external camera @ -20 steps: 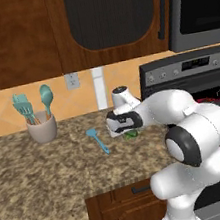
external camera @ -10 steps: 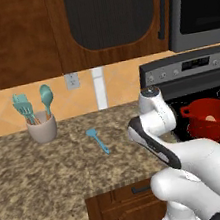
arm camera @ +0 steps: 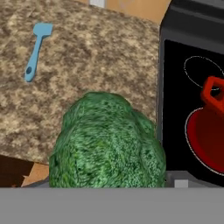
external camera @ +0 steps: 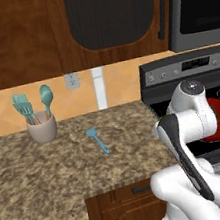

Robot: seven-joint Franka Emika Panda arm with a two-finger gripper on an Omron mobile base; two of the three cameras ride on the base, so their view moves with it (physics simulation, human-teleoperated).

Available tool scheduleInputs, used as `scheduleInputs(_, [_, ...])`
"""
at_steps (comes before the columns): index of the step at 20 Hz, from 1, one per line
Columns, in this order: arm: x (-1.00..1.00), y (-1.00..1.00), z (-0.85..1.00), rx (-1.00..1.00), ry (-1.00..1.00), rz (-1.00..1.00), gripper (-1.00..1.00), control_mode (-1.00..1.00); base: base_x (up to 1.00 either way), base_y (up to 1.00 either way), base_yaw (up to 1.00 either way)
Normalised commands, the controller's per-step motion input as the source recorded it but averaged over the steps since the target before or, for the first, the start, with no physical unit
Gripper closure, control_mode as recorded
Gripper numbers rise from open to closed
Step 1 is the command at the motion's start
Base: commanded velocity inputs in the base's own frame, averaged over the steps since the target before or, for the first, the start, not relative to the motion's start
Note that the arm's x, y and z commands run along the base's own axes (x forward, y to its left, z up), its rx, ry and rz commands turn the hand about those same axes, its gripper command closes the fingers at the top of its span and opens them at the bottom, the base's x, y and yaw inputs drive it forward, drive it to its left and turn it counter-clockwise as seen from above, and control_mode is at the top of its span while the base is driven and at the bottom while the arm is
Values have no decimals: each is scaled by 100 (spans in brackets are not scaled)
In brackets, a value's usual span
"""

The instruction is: Put the squash and broccoli in the pot. Retrieve the spatula and lightly stir the vegetables in the pot.

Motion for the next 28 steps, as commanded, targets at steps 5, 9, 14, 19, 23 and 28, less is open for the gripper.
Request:
scheduleInputs(5, [-27, -39, 91, 7, 12, 0, 100, -100, 0, 0, 0])
scheduleInputs(9, [-1, -54, 23, 10, 18, 1, 100, -100, 0, 0, 0])
scheduleInputs(14, [2, -83, -2, 12, 4, 0, 100, -100, 0, 0, 0])
scheduleInputs(19, [21, -69, -22, 4, 3, 0, 100, -100, 0, 0, 0])
scheduleInputs(23, [48, -45, -39, 0, 1, 0, 100, -100, 0, 0, 0])
scheduleInputs(28, [48, -44, -34, 0, 3, 0, 100, -100, 0, 0, 0])
